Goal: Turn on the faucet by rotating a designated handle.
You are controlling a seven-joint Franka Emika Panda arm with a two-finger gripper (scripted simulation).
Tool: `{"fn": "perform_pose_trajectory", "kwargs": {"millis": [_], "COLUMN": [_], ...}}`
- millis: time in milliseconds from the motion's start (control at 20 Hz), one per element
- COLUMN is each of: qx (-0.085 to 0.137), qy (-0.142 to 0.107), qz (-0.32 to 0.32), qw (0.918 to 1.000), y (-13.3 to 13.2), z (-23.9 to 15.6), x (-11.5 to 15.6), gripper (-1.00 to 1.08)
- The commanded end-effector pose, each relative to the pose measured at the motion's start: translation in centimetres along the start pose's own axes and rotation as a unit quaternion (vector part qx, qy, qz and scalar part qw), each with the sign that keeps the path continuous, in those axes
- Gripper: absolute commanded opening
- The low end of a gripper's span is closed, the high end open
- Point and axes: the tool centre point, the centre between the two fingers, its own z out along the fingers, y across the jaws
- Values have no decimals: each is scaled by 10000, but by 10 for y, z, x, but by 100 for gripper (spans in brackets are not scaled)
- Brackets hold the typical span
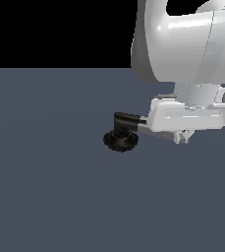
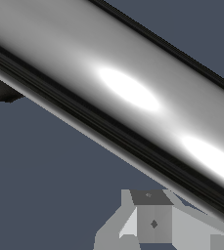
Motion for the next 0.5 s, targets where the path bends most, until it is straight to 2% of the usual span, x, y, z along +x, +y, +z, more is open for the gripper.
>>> {"fn": "perform_pose_trajectory", "kwargs": {"millis": [0,450], "qx": [-6,-8], "qy": [26,25], "qz": [-109,-91], "qw": [9999,10000], "y": [-2,19], "z": [0,1], "x": [15,37], "gripper": [-100,-100]}}
